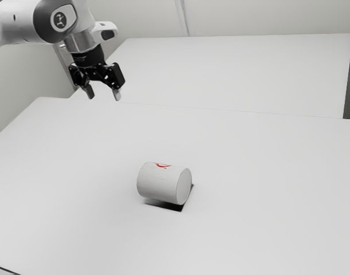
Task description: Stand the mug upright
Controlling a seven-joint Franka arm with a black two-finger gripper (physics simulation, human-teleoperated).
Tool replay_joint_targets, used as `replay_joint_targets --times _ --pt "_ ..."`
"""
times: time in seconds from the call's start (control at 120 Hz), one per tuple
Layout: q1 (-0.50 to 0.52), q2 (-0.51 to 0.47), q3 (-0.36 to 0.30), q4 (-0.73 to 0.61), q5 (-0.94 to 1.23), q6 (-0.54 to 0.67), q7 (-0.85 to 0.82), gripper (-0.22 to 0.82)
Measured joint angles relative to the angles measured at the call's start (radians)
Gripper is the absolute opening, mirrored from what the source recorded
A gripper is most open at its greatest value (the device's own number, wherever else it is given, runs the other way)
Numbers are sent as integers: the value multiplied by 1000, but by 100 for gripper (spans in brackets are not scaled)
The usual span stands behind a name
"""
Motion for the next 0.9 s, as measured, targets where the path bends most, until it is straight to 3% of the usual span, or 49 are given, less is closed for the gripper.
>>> replay_joint_targets --times 0.367,0.65,0.9 --pt "-29 -31 4 -41 -20 0 3 58" --pt "28 -78 48 -192 -116 58 34 58" --pt "14 -89 89 -355 -236 183 104 58"
